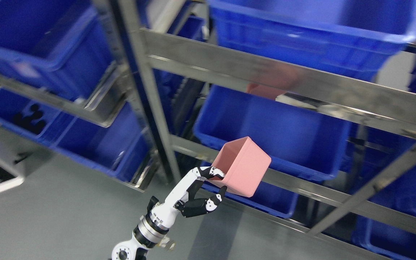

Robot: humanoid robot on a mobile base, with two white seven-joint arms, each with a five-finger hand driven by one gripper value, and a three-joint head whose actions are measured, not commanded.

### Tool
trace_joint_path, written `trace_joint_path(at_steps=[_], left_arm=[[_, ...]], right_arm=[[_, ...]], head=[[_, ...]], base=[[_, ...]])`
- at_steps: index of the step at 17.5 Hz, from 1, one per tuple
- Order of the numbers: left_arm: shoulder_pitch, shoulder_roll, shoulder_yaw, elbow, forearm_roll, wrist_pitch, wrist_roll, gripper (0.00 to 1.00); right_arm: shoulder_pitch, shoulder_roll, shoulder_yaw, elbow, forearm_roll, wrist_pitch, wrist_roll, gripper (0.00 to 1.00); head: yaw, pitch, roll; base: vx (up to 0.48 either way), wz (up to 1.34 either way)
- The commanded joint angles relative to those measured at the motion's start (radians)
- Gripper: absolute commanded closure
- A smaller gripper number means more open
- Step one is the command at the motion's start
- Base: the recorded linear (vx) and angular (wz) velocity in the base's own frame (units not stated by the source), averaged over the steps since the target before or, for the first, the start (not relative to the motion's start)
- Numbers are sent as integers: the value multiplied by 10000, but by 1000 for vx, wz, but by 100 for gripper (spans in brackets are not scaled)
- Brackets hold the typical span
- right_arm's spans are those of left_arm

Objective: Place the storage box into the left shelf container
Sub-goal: 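Lower the pink box into the blue bin and release it from the left hand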

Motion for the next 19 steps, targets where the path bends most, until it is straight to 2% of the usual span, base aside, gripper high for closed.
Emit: trace_joint_path(at_steps=[1,5,10,13,16,17,19], left_arm=[[-1826,176,1326,1617,-2711,241,-265,98],[-3713,176,1696,3058,-5259,241,-280,96],[-4836,176,1788,4378,-7270,195,-556,96],[-4975,176,1498,4871,-7993,164,-541,96],[-4960,176,1312,4872,-8041,164,-434,89],[-4960,176,1327,4872,-8026,134,-357,86],[-4960,176,1312,4872,-7995,164,207,56]], right_arm=[[91,-175,-46,-175,15,-4,-3,0],[91,-175,-46,-175,15,-4,-3,0],[91,-175,-46,-175,15,-4,-3,0],[91,-175,-46,-175,15,-4,-3,0],[91,-175,-46,-175,15,-4,-3,0],[91,-175,-46,-175,15,-4,-3,0],[91,-175,-46,-175,15,-4,-3,0]], head=[[0,0,0],[0,0,0],[0,0,0],[0,-1,0],[0,-1,0],[0,-1,0],[0,-1,0]], base=[[109,-742],[83,-582],[57,-301],[22,-124],[0,0],[0,0],[0,0]])
